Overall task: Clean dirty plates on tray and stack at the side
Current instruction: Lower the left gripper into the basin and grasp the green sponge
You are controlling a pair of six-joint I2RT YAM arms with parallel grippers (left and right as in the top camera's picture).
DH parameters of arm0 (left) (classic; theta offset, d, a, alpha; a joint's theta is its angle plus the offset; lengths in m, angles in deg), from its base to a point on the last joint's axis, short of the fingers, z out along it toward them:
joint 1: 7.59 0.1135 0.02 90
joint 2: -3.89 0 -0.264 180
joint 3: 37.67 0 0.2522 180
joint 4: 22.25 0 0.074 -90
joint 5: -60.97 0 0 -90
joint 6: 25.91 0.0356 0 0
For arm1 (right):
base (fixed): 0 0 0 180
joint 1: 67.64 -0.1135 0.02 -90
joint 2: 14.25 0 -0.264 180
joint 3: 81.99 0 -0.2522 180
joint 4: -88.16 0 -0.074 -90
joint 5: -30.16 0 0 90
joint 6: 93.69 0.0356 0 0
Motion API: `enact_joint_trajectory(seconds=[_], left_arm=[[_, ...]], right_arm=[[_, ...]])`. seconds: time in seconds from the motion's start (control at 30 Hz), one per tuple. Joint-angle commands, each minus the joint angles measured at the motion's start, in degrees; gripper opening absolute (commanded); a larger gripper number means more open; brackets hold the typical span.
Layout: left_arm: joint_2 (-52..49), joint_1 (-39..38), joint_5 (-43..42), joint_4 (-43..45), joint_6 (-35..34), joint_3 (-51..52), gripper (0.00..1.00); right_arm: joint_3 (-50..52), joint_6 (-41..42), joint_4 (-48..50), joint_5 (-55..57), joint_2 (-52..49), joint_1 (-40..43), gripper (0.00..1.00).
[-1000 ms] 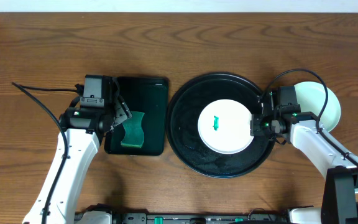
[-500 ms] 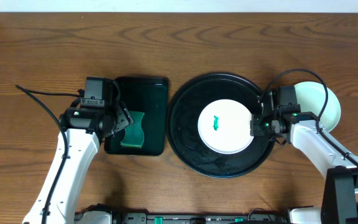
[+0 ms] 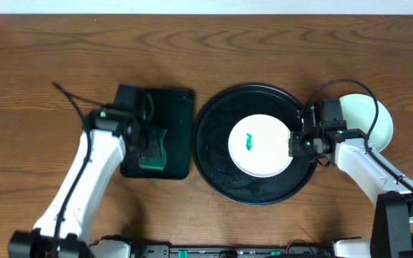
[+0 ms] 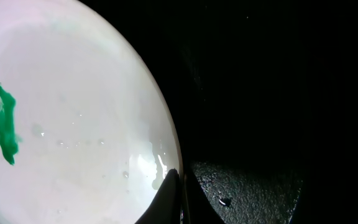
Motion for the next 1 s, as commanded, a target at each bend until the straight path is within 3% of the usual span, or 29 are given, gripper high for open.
enact_joint_trajectory(seconds=[0.0,0.17,0.97], left_arm=[[-3.3,0.0,-1.0,-0.4,2.8,-4.1,0.55],[-5.9,0.0,-1.0,1.0,2.8,-3.9,0.64],[-8.9,0.0,2.4,10.8,2.4,1.9,0.59]], right_arm=[[0.3,0.0,0.2,1.0,1.0,-0.3,0.01],[0.3,0.0,0.0,1.0,1.0,-0.3,0.01],[0.3,0.0,0.2,1.0,1.0,-0.3,0.02]])
